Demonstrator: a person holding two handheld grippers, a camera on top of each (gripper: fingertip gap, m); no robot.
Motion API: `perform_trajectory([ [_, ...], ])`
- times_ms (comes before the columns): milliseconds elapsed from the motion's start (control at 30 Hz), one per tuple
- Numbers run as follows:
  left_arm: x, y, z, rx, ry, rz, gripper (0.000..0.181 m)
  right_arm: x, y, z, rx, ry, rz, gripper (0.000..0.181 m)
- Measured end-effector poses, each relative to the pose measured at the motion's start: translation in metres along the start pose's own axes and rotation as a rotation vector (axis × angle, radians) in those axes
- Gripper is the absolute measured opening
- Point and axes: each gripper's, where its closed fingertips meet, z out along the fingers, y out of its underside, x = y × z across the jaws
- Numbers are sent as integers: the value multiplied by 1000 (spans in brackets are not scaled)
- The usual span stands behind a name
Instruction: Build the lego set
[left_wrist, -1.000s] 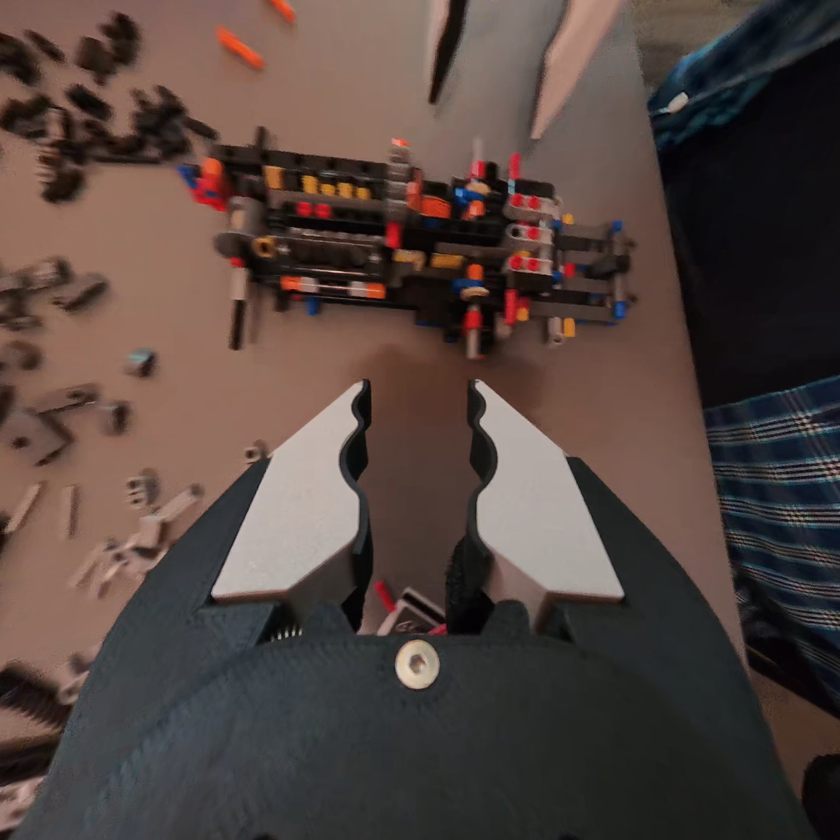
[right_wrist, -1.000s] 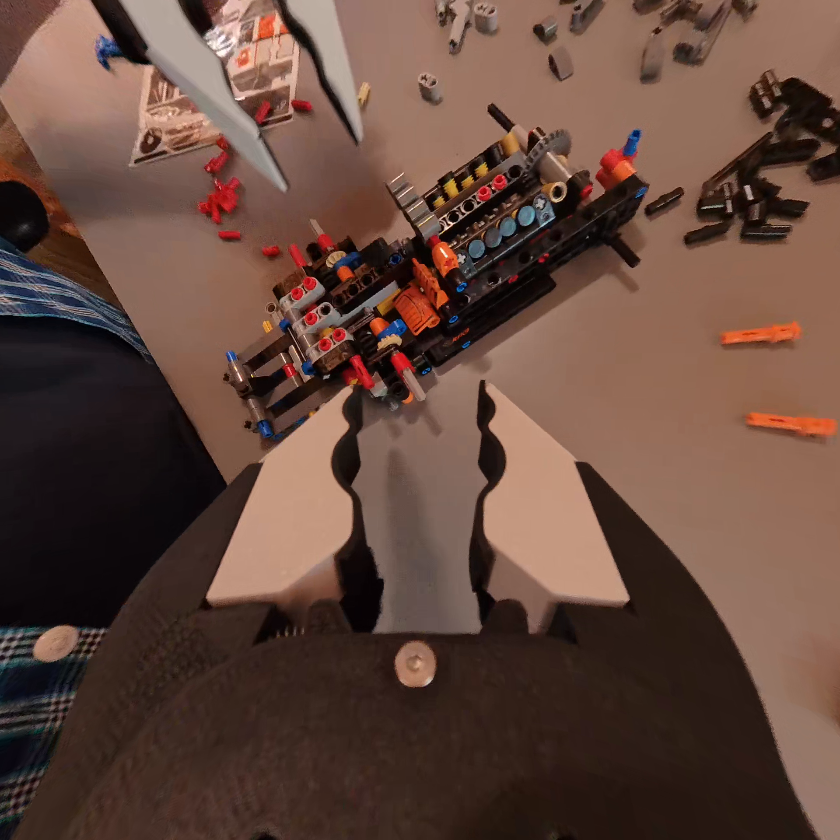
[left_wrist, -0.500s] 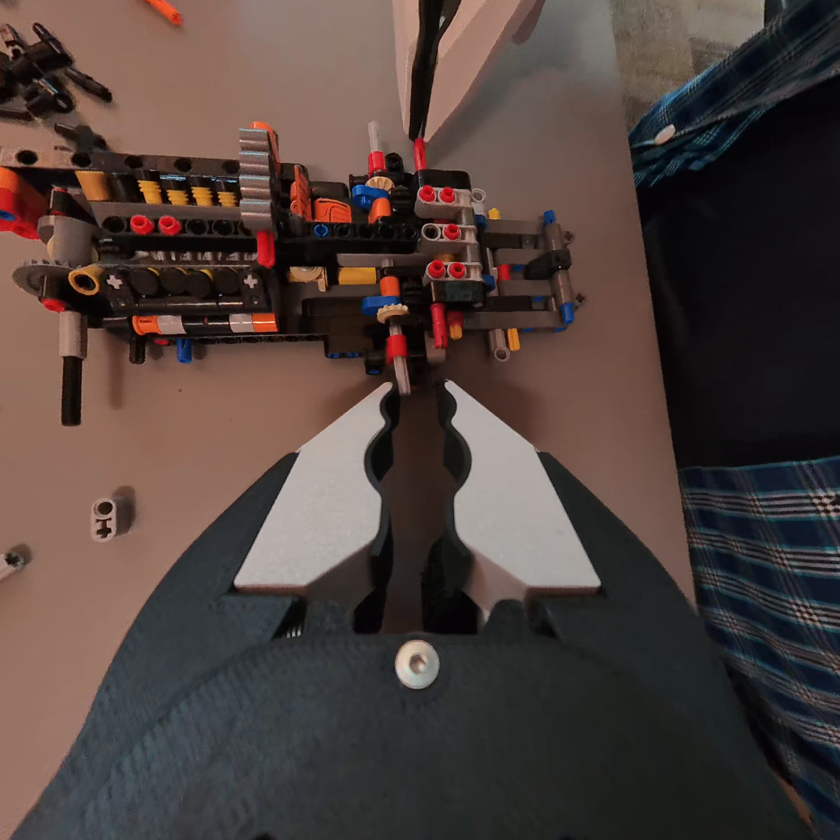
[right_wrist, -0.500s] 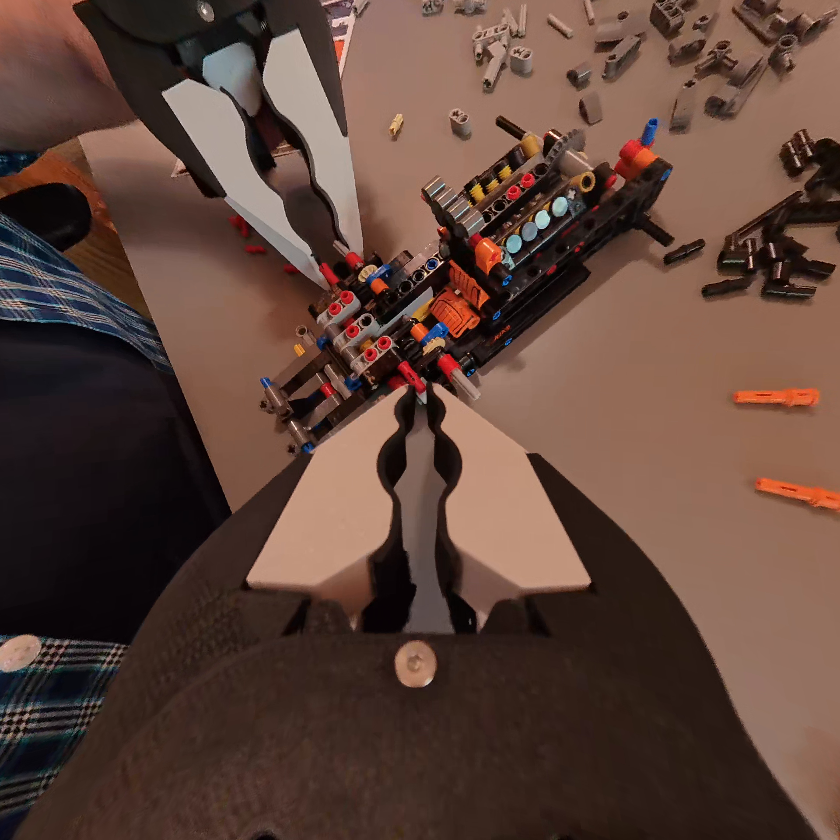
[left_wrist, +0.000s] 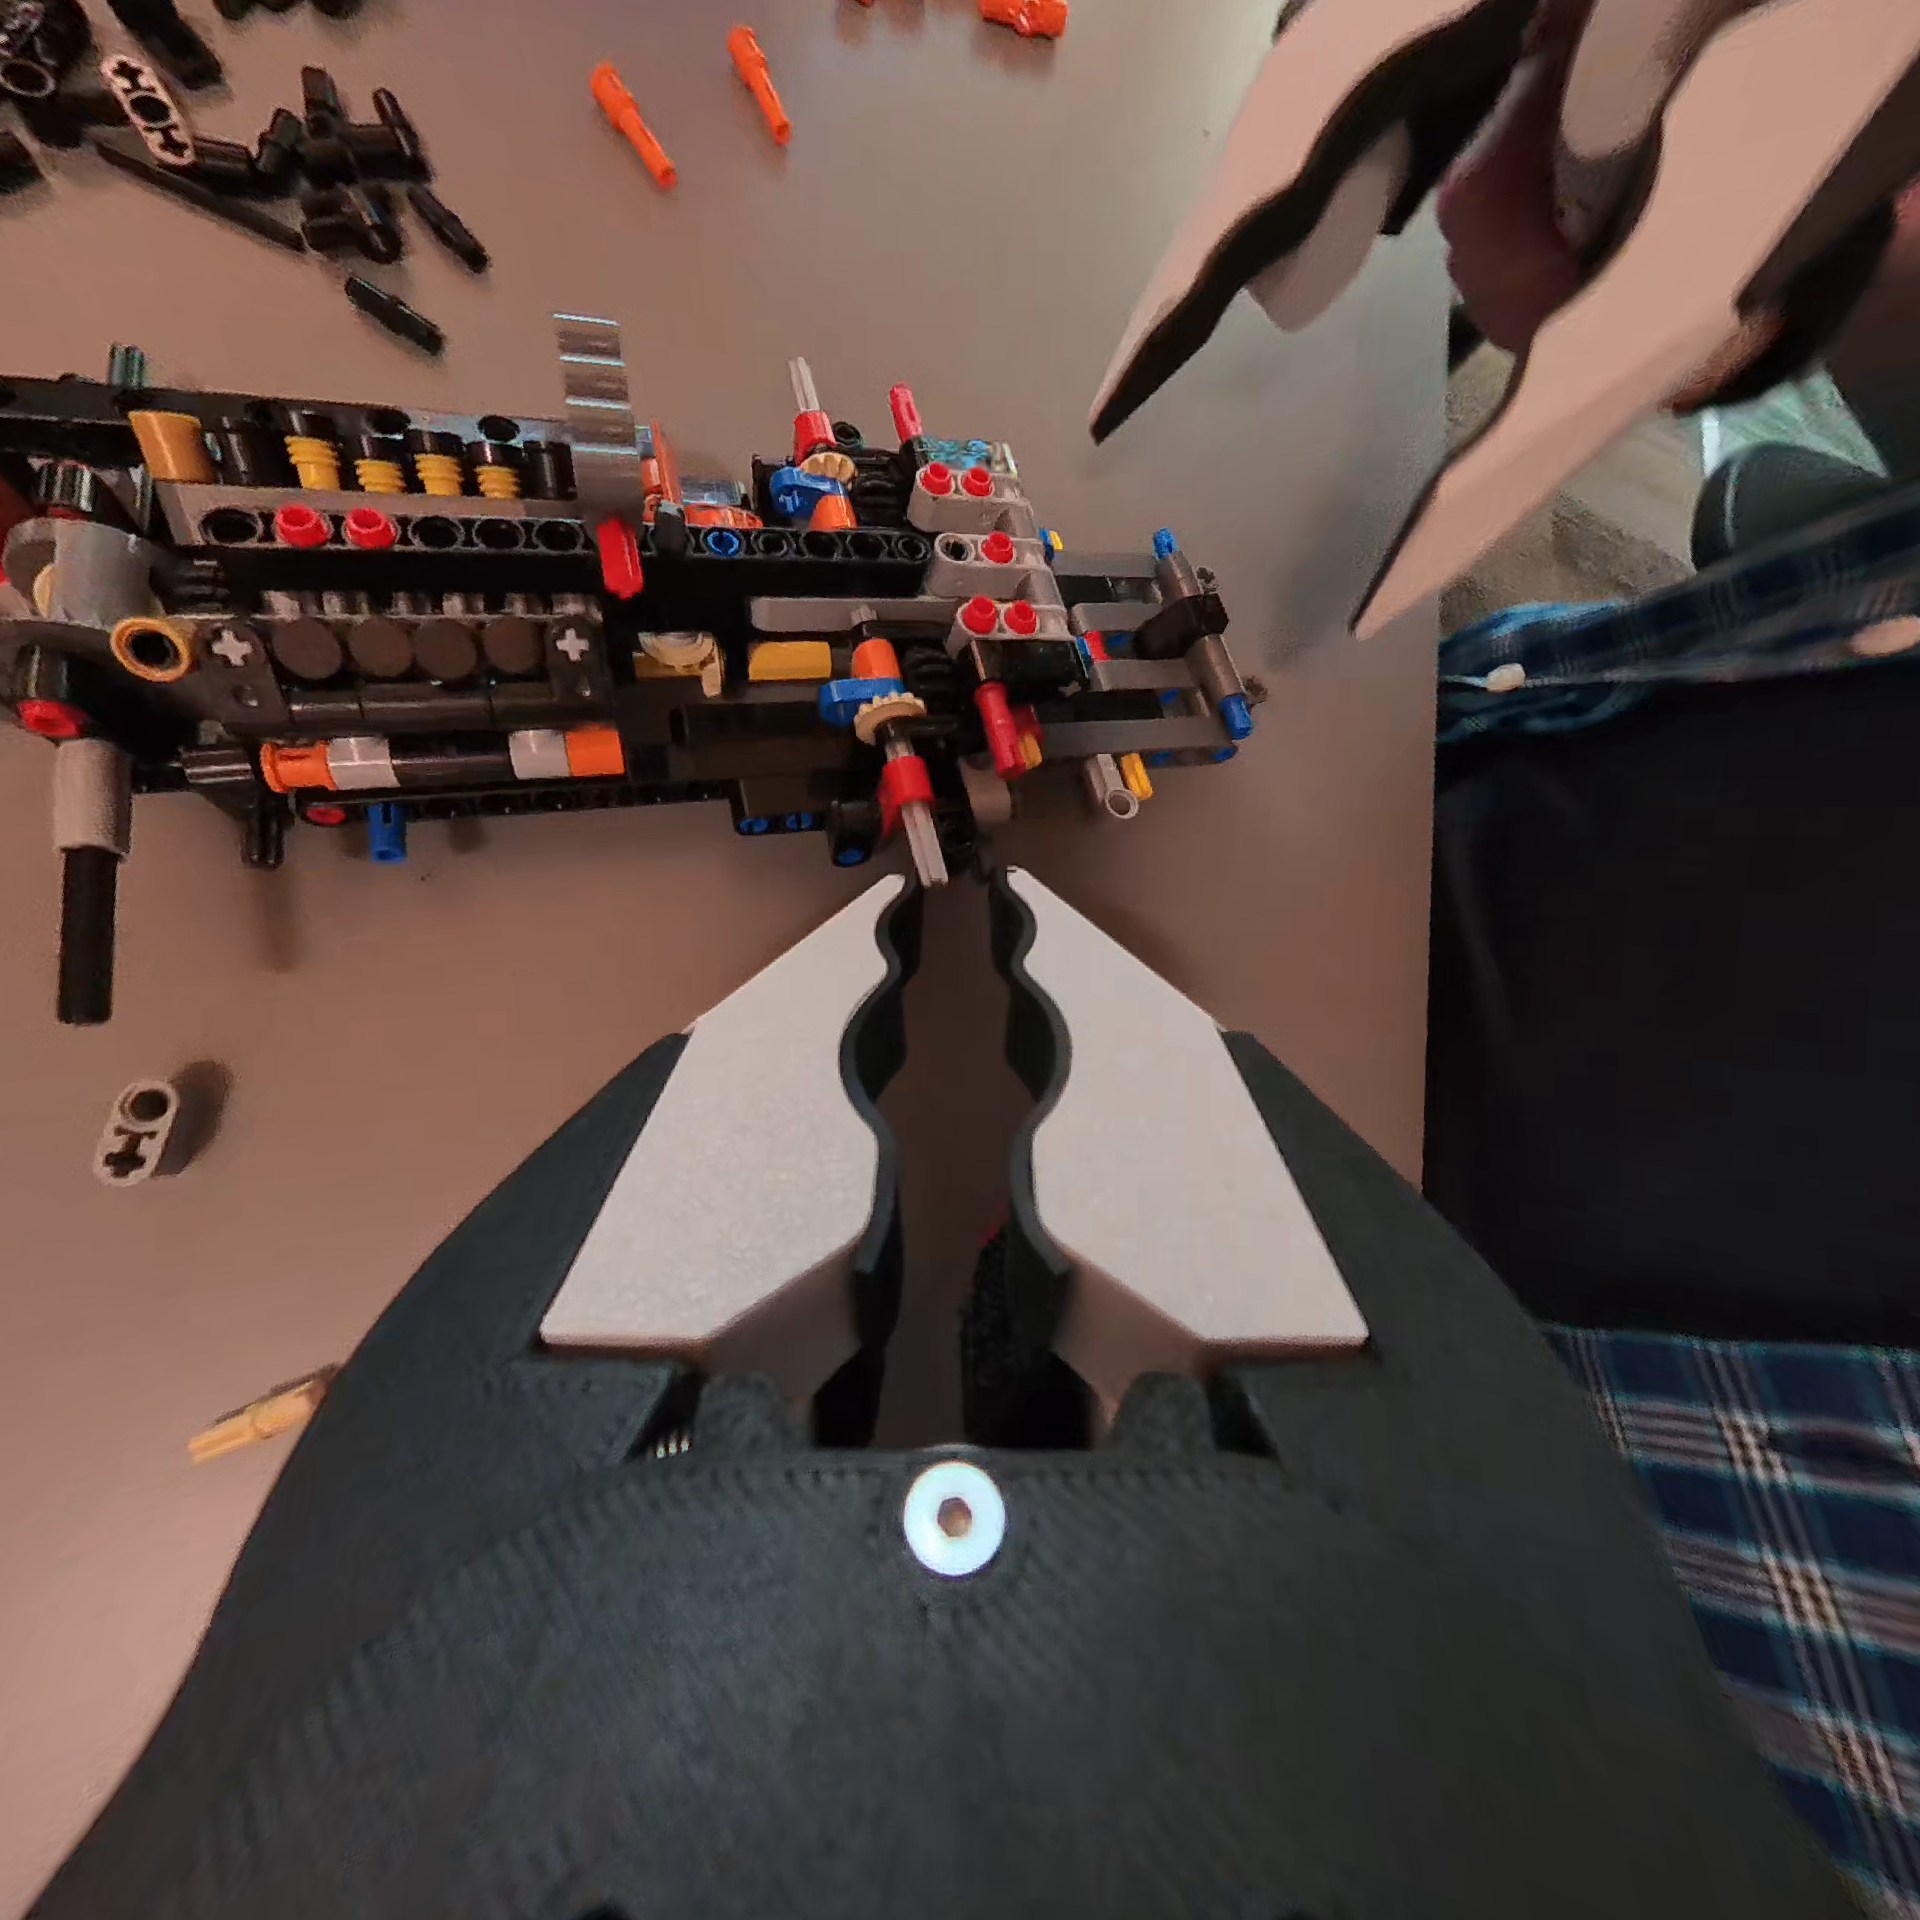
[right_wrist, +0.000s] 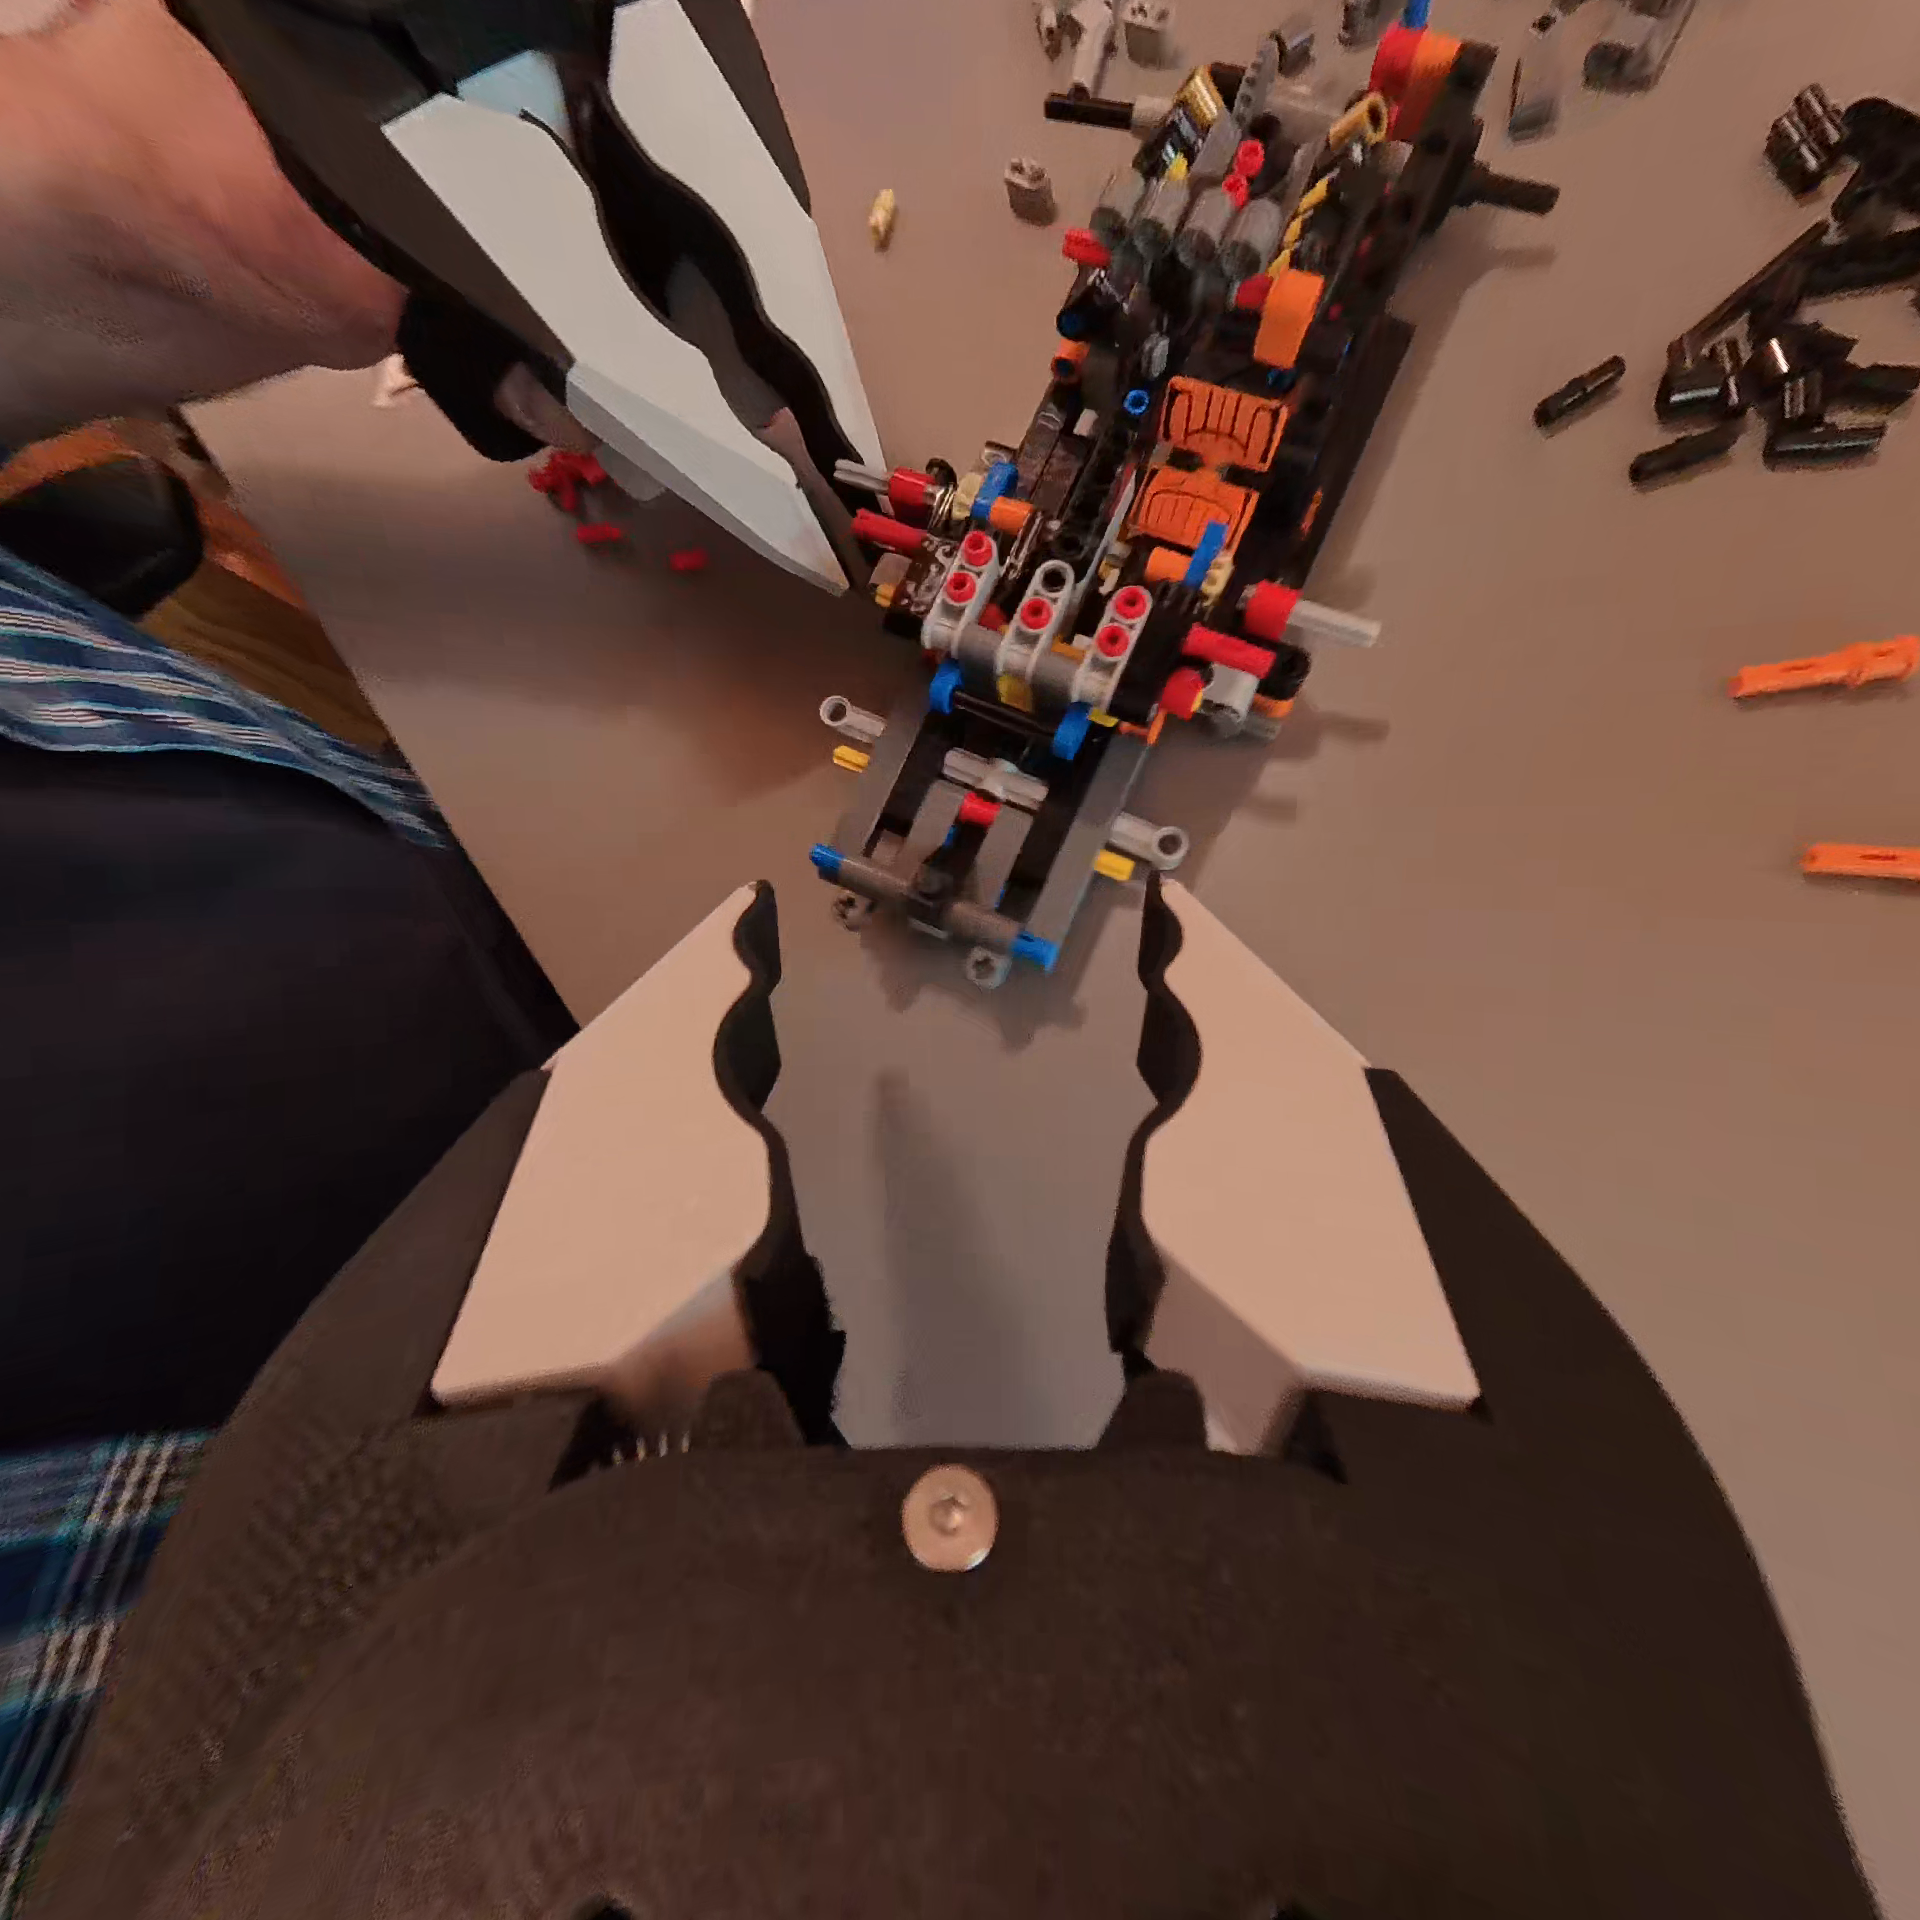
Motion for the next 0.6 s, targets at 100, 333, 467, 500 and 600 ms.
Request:
perform_trajectory([
  [100, 3, -1, 8, -3, -36, -26, 13, 2, 6, 12, -19, 75, -8, 82],
  [333, 8, -10, -2, 50, -64, -35, 33, 8, 5, 10, -16, 114, -73, 80],
  [467, -8, -21, -24, 76, -174, 7, 34, 13, 6, 10, -21, 87, -80, 80],
  [500, -14, -24, -28, 76, -213, 24, 34, 12, 9, 13, -33, 74, -86, 81],
  [600, -23, -39, -34, 98, -260, 44, 35, 9, 11, 18, -23, 56, -98, 82],
])
